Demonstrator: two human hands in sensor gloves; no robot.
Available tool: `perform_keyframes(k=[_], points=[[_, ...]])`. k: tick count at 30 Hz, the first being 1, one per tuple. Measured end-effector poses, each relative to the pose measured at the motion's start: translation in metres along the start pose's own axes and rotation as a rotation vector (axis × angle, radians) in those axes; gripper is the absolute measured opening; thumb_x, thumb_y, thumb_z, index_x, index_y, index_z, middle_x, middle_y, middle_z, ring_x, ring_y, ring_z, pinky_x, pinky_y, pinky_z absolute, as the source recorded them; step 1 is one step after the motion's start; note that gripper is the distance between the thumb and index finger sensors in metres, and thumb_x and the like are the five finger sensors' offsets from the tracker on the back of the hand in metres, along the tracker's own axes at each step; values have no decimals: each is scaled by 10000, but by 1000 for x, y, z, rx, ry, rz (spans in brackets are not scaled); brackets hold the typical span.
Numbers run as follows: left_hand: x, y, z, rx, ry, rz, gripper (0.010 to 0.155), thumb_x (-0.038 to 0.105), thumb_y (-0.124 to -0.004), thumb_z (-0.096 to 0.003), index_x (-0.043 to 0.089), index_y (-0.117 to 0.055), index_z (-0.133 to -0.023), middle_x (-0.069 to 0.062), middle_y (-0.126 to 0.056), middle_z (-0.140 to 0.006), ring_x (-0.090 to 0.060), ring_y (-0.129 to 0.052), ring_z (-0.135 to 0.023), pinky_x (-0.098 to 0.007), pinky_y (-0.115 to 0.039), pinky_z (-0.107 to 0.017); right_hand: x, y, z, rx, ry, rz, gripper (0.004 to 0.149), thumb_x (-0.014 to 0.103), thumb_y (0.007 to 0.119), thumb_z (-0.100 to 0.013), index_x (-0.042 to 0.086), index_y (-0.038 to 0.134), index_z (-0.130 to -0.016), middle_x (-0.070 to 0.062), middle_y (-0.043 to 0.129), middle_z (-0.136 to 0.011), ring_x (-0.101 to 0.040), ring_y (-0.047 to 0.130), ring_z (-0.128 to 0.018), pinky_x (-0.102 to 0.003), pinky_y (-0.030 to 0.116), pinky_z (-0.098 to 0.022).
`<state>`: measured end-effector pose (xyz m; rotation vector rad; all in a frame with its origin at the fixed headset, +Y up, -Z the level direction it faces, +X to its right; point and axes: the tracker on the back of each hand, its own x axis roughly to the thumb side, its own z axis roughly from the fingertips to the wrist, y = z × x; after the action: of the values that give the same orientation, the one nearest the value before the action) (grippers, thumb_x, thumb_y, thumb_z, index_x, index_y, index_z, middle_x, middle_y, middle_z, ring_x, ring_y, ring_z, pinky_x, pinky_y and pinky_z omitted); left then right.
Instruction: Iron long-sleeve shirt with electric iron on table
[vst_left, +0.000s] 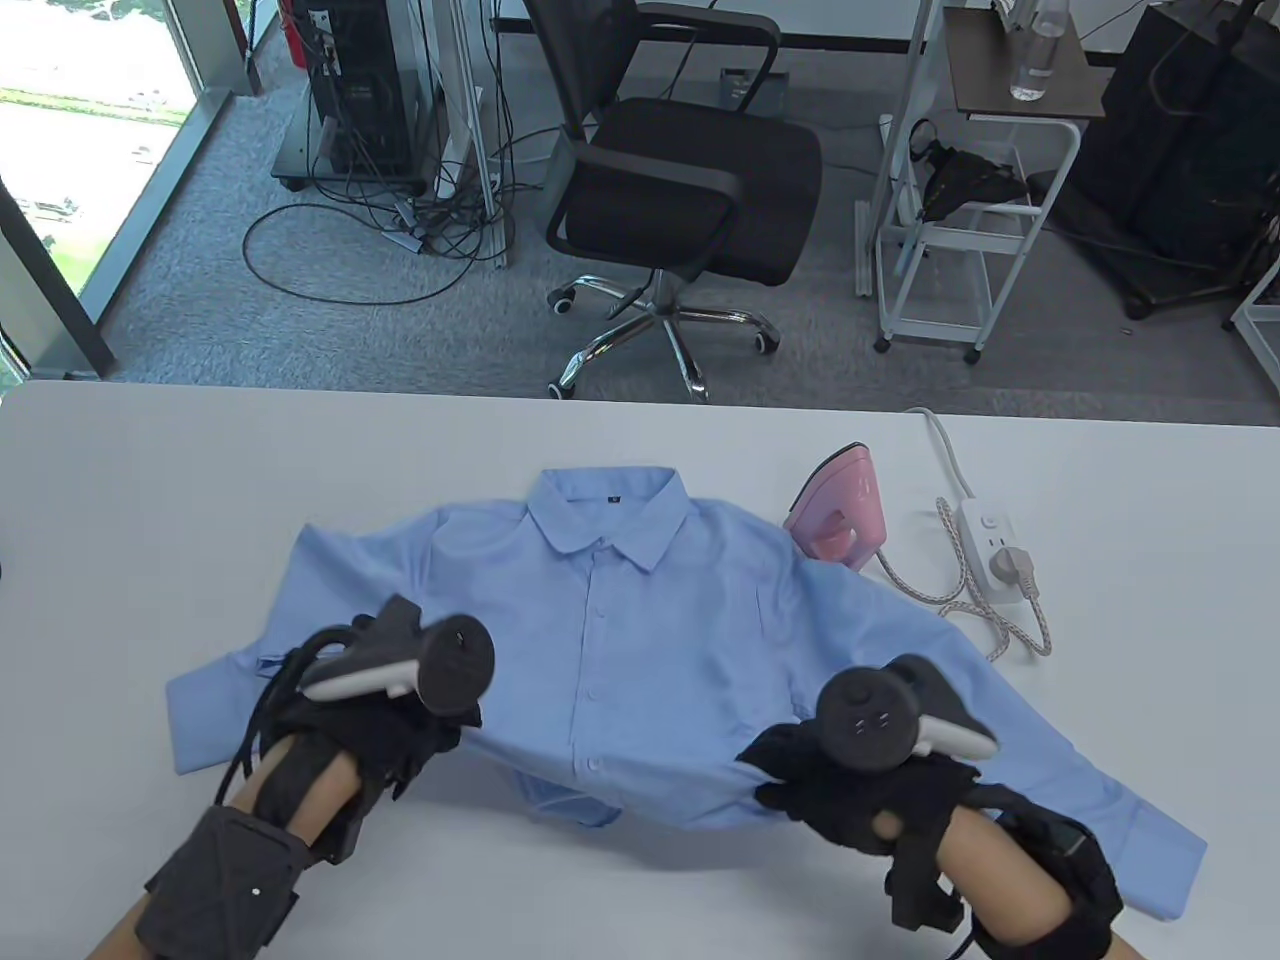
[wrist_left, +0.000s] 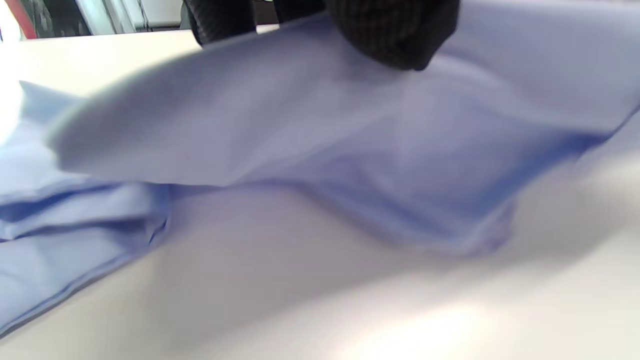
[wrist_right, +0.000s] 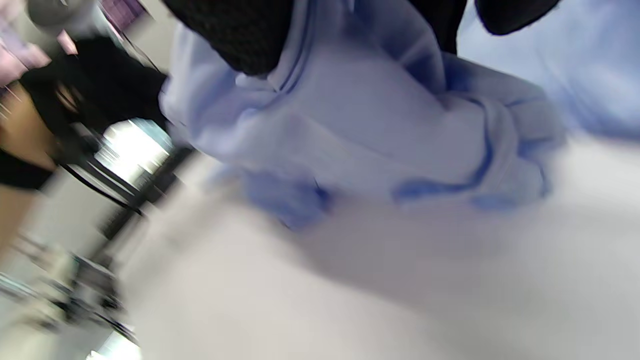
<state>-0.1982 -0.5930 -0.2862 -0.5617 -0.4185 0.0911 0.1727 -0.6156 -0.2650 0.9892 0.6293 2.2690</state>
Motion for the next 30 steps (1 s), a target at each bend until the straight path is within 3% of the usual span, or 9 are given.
perform_keyframes(k=[3,6,8,12,16,20,23,27,30], points=[[3,35,19,161,-105,34,438,399,-783,-421,409,-909,-840,10,-797,-1109,-434,-699,-1065,-765,-365,-702,10,-34,12,18,-47,-72,416,300,834,-543,125,843,-920,-183,878,-977,-527,802,-887,-813,512,-666],[14,-17,-24,-135,29,-136,461,379,-753,-454,373,-826,-909,-35,-664,-1154,-466,-571,-1091,-785,-266,-698,-13,-7,0,240,68,-105,567,422,887,-495,69,850,-937,-241,862,-992,-566,803,-862,-827,491,-638],[19,-57,-47,-235,65,-325,572,428,-726,-441,331,-714,-1004,-68,-573,-1171,-460,-540,-1087,-778,-268,-687,-30,4,-4,212,128,-98,651,496,837,-504,46,799,-973,-270,798,-1024,-593,754,-872,-837,454,-637],[15,-71,-52,-135,-44,-146,787,613,-701,-369,275,-610,-1074,-98,-514,-1184,-465,-536,-1082,-780,-285,-681,-51,10,-11,68,111,-84,733,606,693,-541,60,705,-1030,-267,702,-1071,-568,709,-899,-802,494,-647],[-17,-64,-59,-41,49,95,681,518,-648,-460,232,-610,-1077,-124,-556,-1165,-476,-577,-1067,-783,-288,-703,-52,32,-27,-161,158,105,631,522,640,-580,93,684,-1041,-263,710,-1059,-554,765,-848,-756,599,-610],[-53,-78,-78,-89,283,-125,694,514,-620,-476,247,-511,-1107,-133,-506,-1172,-506,-589,-1051,-776,-353,-701,-51,71,-51,-63,303,410,685,595,584,-562,209,540,-1126,-243,581,-1157,-597,697,-908,-760,608,-616],[-71,-79,-84,11,334,-131,739,534,-591,-470,232,-430,-1125,-154,-403,-1186,-527,-500,-1064,-786,-308,-695,-84,87,-71,229,624,589,722,646,482,-541,294,317,-1150,-163,369,-1219,-592,593,-969,-748,581,-651],[-72,-64,-73,193,286,-32,752,532,-578,-470,206,-411,-1126,-161,-373,-1182,-533,-460,-1063,-793,-286,-690,-117,64,-74,40,825,550,787,623,467,-530,166,287,-1145,-207,304,-1204,-639,546,-954,-762,561,-630],[-46,-61,-54,310,80,-56,684,569,-630,-431,214,-703,-1011,-109,-695,-1079,-450,-685,-1011,-772,-386,-702,-101,59,-58,-24,743,485,815,611,476,-539,107,255,-1140,-274,253,-1185,-644,511,-957,-766,544,-634]])
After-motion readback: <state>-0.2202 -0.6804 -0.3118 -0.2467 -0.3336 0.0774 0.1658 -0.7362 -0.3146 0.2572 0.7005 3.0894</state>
